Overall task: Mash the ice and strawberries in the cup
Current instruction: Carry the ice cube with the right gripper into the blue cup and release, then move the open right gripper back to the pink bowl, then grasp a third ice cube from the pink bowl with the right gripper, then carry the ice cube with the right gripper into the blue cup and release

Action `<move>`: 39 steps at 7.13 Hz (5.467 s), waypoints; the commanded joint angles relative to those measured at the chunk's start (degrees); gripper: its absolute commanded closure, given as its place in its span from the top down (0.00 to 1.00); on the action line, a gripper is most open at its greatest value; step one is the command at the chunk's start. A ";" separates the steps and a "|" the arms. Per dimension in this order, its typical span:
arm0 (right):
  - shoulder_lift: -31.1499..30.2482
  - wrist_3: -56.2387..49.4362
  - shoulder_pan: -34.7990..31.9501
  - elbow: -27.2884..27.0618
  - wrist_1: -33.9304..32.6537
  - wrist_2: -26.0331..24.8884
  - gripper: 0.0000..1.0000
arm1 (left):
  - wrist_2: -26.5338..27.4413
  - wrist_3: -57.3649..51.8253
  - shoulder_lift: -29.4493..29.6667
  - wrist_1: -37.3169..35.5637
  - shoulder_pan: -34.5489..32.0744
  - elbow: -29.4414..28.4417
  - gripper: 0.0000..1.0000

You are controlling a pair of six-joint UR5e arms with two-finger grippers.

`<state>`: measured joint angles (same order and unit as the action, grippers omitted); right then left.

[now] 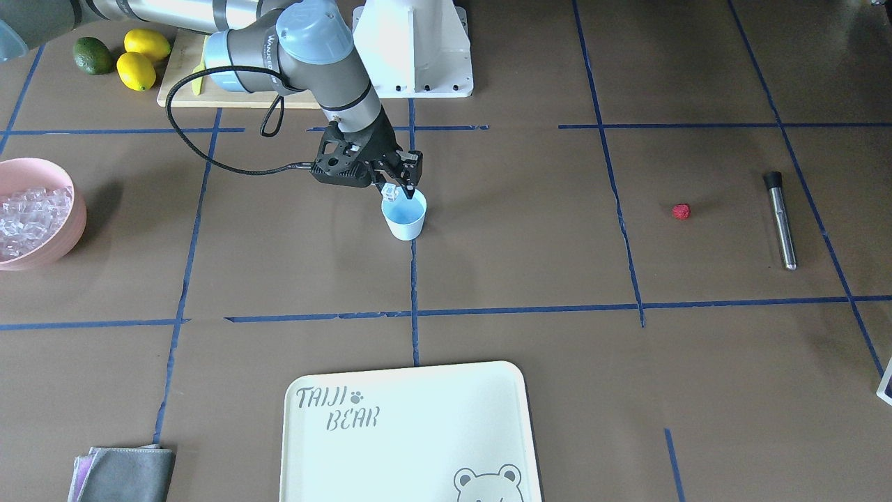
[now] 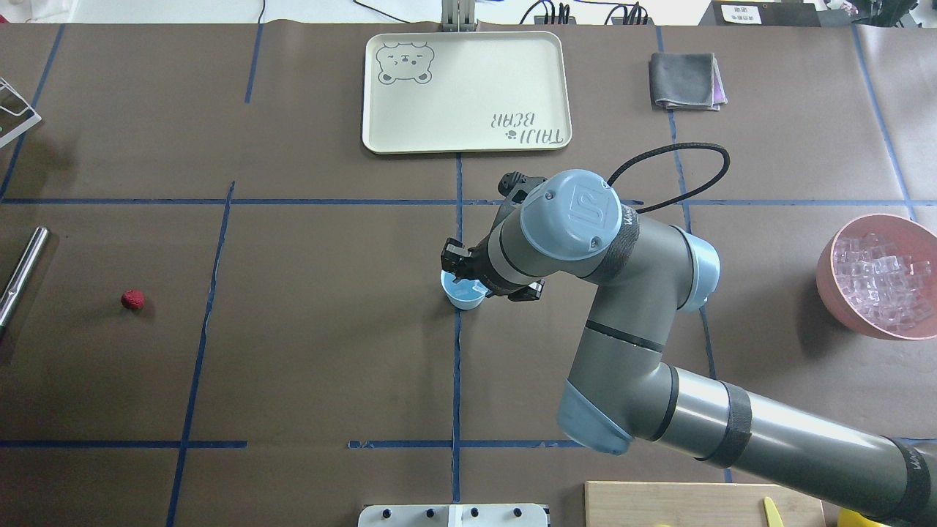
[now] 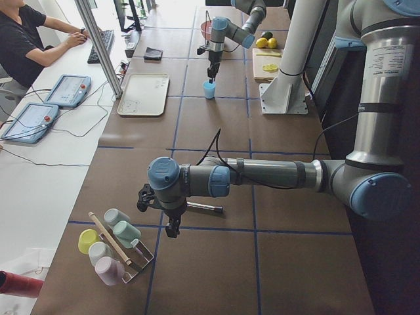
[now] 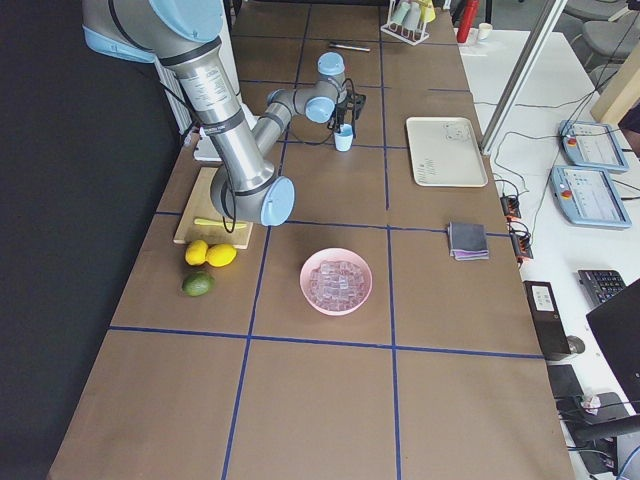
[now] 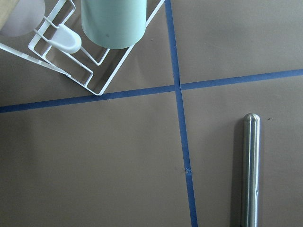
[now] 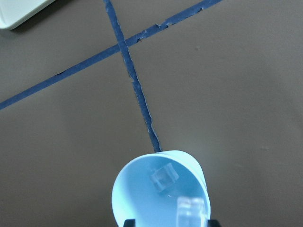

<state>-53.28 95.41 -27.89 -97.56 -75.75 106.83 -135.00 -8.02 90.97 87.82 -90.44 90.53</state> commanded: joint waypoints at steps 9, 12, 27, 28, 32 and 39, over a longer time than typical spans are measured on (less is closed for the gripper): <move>-32.79 -41.94 -27.19 -13.70 0.34 20.44 0.77 | 0.00 -0.07 0.00 0.07 0.00 -0.09 1.00; -44.95 -68.27 -35.99 -11.70 0.34 19.74 1.00 | 0.00 -0.15 0.00 0.07 0.00 -0.09 1.00; -42.61 -72.82 -36.00 -2.90 0.52 19.82 0.00 | 0.00 -0.07 0.00 0.07 0.00 0.00 1.00; -42.61 -72.73 -36.00 -3.60 0.52 19.91 0.00 | 0.00 -0.07 0.00 0.07 0.00 0.00 1.00; -35.88 -43.60 -32.78 -18.95 -0.01 27.72 0.00 | 0.00 0.02 0.00 0.07 0.00 0.18 1.00; 3.53 4.08 -2.08 -1.06 -0.10 -2.15 0.00 | -0.88 0.02 0.09 0.15 0.00 1.49 1.00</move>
<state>-52.89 97.90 -31.46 -102.02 -75.86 106.76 -135.83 -8.00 91.04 87.98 -90.44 91.88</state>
